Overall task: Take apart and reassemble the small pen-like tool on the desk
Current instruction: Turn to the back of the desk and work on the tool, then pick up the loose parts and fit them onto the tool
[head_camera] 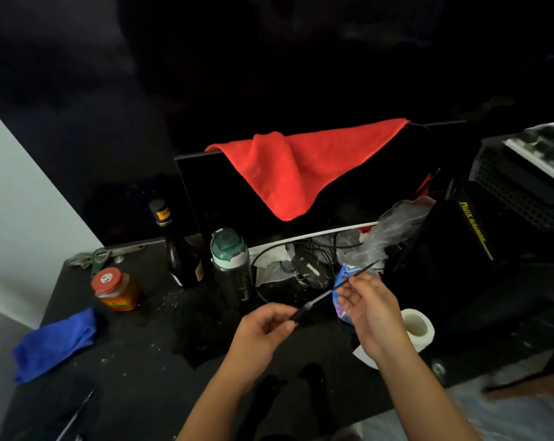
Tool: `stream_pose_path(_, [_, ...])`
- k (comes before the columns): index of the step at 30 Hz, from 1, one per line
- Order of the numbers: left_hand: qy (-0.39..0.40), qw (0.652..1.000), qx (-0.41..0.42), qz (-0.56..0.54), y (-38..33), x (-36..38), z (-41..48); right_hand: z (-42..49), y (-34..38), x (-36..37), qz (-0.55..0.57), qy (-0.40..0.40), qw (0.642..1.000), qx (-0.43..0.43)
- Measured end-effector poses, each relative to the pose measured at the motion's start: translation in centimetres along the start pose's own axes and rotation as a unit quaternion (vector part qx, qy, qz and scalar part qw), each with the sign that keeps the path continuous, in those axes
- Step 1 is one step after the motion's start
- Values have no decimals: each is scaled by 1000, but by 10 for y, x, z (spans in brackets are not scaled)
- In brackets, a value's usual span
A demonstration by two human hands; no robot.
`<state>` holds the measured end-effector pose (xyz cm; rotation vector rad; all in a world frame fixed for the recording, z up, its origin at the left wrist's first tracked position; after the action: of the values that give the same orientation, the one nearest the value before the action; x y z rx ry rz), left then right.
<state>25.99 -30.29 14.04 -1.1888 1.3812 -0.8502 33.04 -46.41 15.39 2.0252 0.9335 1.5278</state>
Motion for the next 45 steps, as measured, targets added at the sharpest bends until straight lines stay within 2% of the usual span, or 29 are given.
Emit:
stream_pose_path(7, [-12, 1000, -12, 15, 4, -3, -1, 0, 1, 2, -83, 38, 995, -28])
stream_pose_path(10, [-15, 1000, -15, 20, 4, -2, 1, -4, 4, 10, -161, 80, 983, -41])
stream_pose_path(14, [-12, 1000, -10, 7, 0, 2, 2, -8, -8, 16, -248, 132, 960, -12])
stream_pose_path(21, [-12, 1000, 6, -11, -5, 5, -1, -7, -15, 13, -181, 117, 976, 21])
stream_pose_path(26, [-28, 1000, -7, -11, -1, 0, -5, -12, -32, 10, -216, 131, 966, 50])
stream_pose_path(29, [-59, 998, -29, -22, 3, -7, -9, -12, -42, 3, -266, 128, 955, 23])
stream_pose_path(32, [-99, 993, -56, -21, 13, -15, -16, -13, -45, -4, -384, 145, 912, -22])
stream_pose_path(36, [-156, 983, -87, -39, 17, -22, -31, -12, -40, -6, -535, 211, 811, -108])
stream_pose_path(39, [-211, 970, -109, -46, 13, -31, -52, -15, -35, -1, -601, 257, 742, -153])
stream_pose_path(41, [-247, 960, -127, -42, 13, -38, -69, -19, -35, -2, -614, 275, 722, -162])
stream_pose_path(45, [-315, 935, -157, -29, 13, -48, -101, -30, -43, -9, -619, 305, 709, -145])
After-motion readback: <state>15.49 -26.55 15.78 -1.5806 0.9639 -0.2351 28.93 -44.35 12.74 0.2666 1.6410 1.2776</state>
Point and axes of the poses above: each hand's wrist, its own z-axis towards the middle knuckle, its own x-axis out of the palm, y = z × x, the point moved 5 cm from there along z, towards the middle knuckle, and after that the axes turned 15 degrees about z, right-handed, at the moved point
